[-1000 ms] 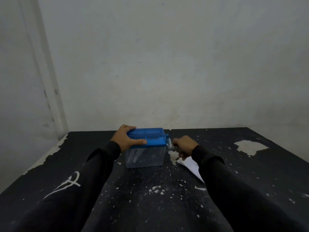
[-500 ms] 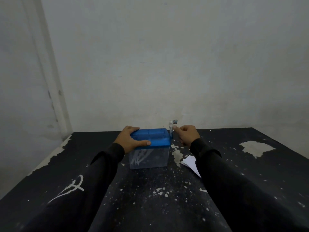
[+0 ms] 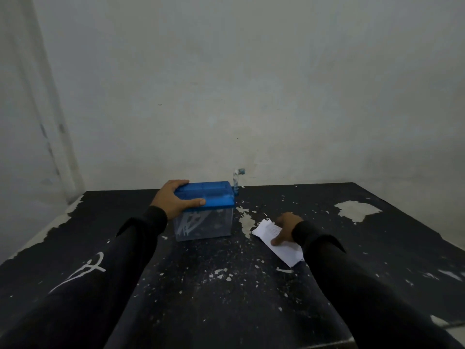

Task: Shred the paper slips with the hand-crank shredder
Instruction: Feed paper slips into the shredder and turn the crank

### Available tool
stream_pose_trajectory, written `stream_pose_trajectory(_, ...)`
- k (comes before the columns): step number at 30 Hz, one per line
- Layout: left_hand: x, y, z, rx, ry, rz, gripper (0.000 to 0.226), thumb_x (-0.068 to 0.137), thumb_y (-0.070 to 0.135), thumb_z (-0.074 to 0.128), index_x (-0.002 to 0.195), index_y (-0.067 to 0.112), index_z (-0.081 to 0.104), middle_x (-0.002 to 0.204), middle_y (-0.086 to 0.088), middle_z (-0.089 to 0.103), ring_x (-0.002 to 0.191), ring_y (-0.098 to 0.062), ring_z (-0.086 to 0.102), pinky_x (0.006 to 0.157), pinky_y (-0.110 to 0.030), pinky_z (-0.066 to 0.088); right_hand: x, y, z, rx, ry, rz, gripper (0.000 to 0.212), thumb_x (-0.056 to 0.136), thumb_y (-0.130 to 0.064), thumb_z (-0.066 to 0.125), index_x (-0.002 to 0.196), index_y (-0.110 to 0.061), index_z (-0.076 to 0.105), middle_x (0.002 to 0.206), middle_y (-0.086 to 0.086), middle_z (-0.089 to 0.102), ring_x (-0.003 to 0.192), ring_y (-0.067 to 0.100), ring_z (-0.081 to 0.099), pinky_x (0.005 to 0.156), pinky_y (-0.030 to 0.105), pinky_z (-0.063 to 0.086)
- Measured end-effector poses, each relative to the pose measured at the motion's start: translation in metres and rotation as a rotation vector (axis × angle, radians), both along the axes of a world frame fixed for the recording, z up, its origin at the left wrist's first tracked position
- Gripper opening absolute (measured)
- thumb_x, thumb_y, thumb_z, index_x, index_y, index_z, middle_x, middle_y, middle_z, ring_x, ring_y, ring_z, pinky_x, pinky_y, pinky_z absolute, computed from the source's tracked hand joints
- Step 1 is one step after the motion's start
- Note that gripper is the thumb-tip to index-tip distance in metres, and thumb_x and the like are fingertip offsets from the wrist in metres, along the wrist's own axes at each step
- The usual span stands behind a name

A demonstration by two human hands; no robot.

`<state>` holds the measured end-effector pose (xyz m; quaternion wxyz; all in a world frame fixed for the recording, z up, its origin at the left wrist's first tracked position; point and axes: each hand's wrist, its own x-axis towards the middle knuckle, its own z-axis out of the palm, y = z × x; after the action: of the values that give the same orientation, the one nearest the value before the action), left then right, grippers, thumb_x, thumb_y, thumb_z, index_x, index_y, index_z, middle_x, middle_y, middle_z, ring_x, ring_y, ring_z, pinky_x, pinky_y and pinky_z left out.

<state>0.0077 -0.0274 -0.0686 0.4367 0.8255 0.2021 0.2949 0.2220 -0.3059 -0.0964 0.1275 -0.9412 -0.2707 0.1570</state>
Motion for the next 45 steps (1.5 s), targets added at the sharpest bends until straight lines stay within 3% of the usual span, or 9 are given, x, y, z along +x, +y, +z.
stream_pose_trajectory(11, 0.003, 0.001, -0.002, -0.011, 0.003, 0.009, 0.104, 0.054, 0.059, 0.093, 0.141, 0.016, 0.056, 0.136, 0.0, 0.052, 0.12, -0.02, 0.055, 0.101, -0.034, 0.05, -0.002, -0.006, -0.003, 0.022, 0.084, -0.101, 0.104, 0.073, -0.043, 0.088, 0.153, -0.009, 0.032, 0.154, 0.012, 0.044, 0.134, 0.032, 0.048, 0.105, 0.043, 0.046)
stream_pose_trajectory(15, 0.002, 0.001, -0.001, -0.008, 0.002, 0.006, 0.12, 0.039, 0.074, 0.088, 0.141, 0.017, 0.057, 0.134, 0.001, 0.053, 0.119, -0.02, 0.056, 0.1, -0.034, 0.05, -0.006, -0.003, -0.004, 0.014, 0.035, -0.094, 0.096, 0.077, -0.039, 0.086, 0.152, -0.009, 0.034, 0.152, 0.012, 0.045, 0.135, 0.03, 0.049, 0.105, 0.041, 0.046)
stream_pose_trajectory(26, 0.002, 0.004, -0.002, -0.012, 0.006, 0.001, 0.127, 0.034, 0.079, 0.087, 0.141, 0.017, 0.056, 0.134, 0.0, 0.054, 0.119, -0.02, 0.057, 0.104, -0.038, 0.051, -0.013, 0.004, -0.005, 0.012, -0.055, -0.113, 0.088, 0.079, -0.032, 0.085, 0.148, -0.007, 0.037, 0.149, 0.014, 0.046, 0.133, 0.03, 0.051, 0.105, 0.039, 0.048)
stream_pose_trajectory(37, 0.003, 0.002, -0.001, -0.012, -0.003, 0.002, 0.124, 0.037, 0.075, 0.087, 0.142, 0.016, 0.056, 0.133, 0.002, 0.052, 0.118, -0.019, 0.056, 0.099, -0.033, 0.05, -0.011, -0.005, -0.01, 0.157, 0.005, -0.159, 0.087, 0.074, -0.03, 0.089, 0.144, -0.01, 0.041, 0.145, 0.013, 0.05, 0.13, 0.032, 0.053, 0.103, 0.042, 0.049)
stream_pose_trajectory(41, 0.004, 0.002, -0.002, 0.001, -0.009, 0.015, 0.108, 0.052, 0.06, 0.093, 0.142, 0.014, 0.056, 0.133, 0.0, 0.052, 0.118, -0.02, 0.055, 0.101, -0.034, 0.05, -0.009, -0.002, -0.008, 0.276, 0.069, -0.107, 0.07, 0.075, -0.035, 0.088, 0.131, -0.008, 0.056, 0.132, 0.012, 0.062, 0.115, 0.027, 0.061, 0.09, 0.036, 0.053)
stream_pose_trajectory(45, 0.009, 0.01, -0.001, 0.019, 0.006, 0.028, 0.102, 0.057, 0.055, 0.092, 0.142, 0.013, 0.056, 0.134, -0.001, 0.052, 0.117, -0.019, 0.055, 0.099, -0.033, 0.051, -0.009, 0.016, -0.005, 0.425, 0.146, -0.092, 0.062, 0.082, -0.029, 0.082, 0.134, -0.007, 0.056, 0.133, 0.013, 0.062, 0.116, 0.026, 0.06, 0.087, 0.033, 0.049)
